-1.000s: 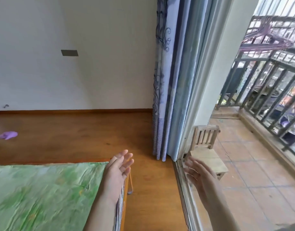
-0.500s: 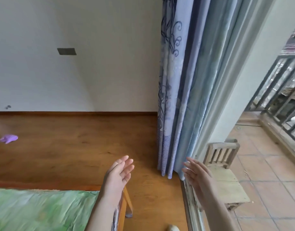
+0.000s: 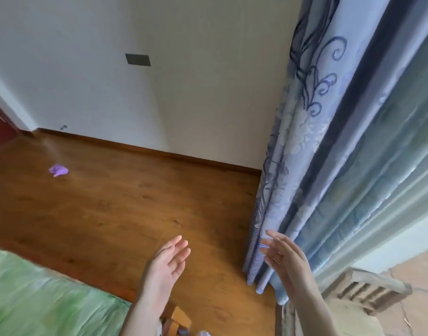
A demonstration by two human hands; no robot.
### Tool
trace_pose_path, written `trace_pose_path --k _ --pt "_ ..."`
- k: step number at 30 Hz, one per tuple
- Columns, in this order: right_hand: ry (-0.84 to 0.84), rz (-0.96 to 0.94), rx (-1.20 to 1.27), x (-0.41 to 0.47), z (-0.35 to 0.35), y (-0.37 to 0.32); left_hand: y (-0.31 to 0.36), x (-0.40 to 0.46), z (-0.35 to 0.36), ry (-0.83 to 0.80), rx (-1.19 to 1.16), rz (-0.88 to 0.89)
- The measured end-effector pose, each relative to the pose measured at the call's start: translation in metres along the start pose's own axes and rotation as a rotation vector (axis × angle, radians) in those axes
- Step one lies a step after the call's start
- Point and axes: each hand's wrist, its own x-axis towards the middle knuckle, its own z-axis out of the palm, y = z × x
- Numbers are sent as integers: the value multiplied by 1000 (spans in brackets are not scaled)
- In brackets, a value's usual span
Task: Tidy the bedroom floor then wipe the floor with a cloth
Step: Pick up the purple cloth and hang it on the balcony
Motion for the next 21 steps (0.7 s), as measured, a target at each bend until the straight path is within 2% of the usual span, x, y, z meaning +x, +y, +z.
trace_pose_path --k 7,14,18,21 --pt "-128 80 -123 95 76 -5 54 88 -4 60 -54 82" --pt "-210 -2 -255 195 176 -57 135 184 1 81 -108 160" --pt "-271 -61 -248 233 233 -71 177 227 -6 91 -32 237" --pt "-285 -22 -277 251 263 -65 189 245 -23 108 16 245"
